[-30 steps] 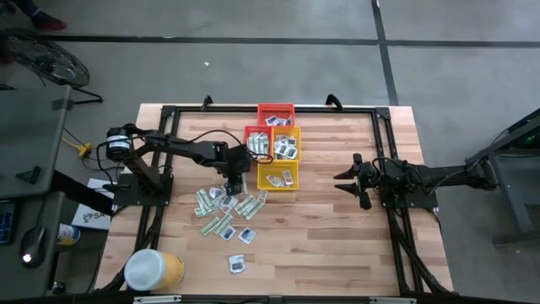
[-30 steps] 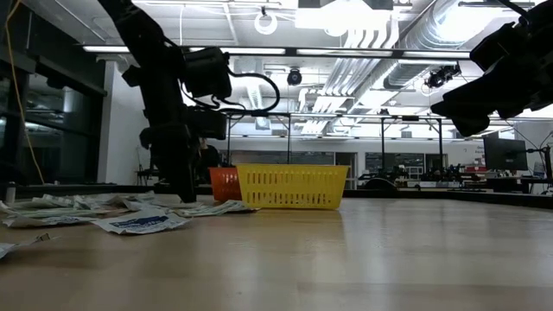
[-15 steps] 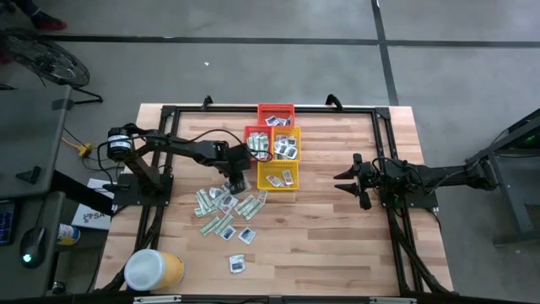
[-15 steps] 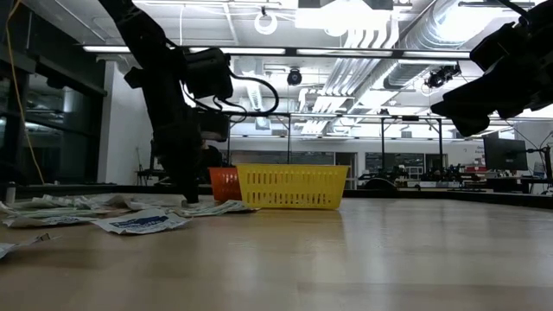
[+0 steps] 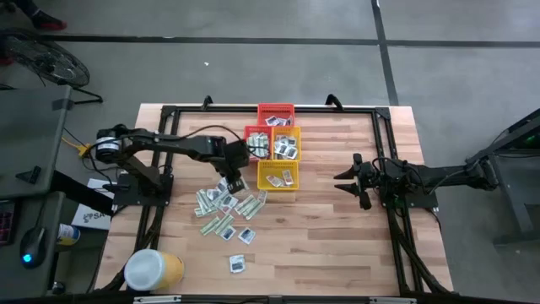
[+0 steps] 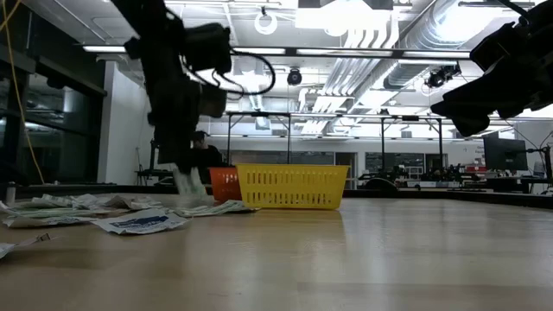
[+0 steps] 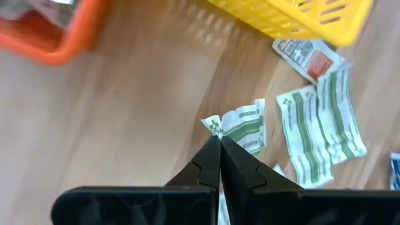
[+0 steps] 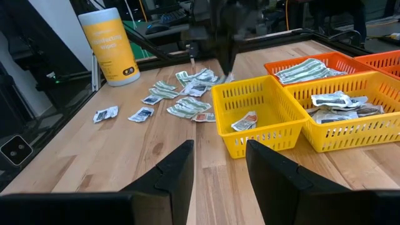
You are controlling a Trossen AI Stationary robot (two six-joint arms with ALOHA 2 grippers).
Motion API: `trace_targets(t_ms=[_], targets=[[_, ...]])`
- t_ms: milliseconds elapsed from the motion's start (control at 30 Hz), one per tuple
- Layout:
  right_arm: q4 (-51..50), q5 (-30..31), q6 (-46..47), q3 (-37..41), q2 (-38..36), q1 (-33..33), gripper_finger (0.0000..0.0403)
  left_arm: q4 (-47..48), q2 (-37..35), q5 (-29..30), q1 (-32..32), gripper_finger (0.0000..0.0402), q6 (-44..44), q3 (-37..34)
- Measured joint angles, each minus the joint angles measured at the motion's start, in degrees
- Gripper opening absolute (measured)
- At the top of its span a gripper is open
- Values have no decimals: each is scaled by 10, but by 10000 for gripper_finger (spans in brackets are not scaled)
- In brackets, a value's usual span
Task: Pick & Place First Aid Supplies
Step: Put the bandage into the bottom orange bin
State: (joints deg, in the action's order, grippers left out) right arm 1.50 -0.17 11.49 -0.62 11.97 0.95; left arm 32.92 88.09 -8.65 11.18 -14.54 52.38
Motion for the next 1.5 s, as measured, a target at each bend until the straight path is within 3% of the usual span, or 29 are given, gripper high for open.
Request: trace_targets(t_ms=[133,267,400,867,1167,1500], targets=[[0,0,0,0,0,0,139,60,-12,22,0,1,27,63],[0,0,0,0,0,0,139,122,-13,80,2,1,79,141],[0,0,0,0,0,0,139,126,-6,124,18,1,129,193],[0,0,0,0,0,0,139,124,89,103,109,0,209,278],[0,0,0,0,0,0,139,125,144,80,126,0,308,302],[0,0,0,0,0,0,139,123,177,92,126,3,338,302]])
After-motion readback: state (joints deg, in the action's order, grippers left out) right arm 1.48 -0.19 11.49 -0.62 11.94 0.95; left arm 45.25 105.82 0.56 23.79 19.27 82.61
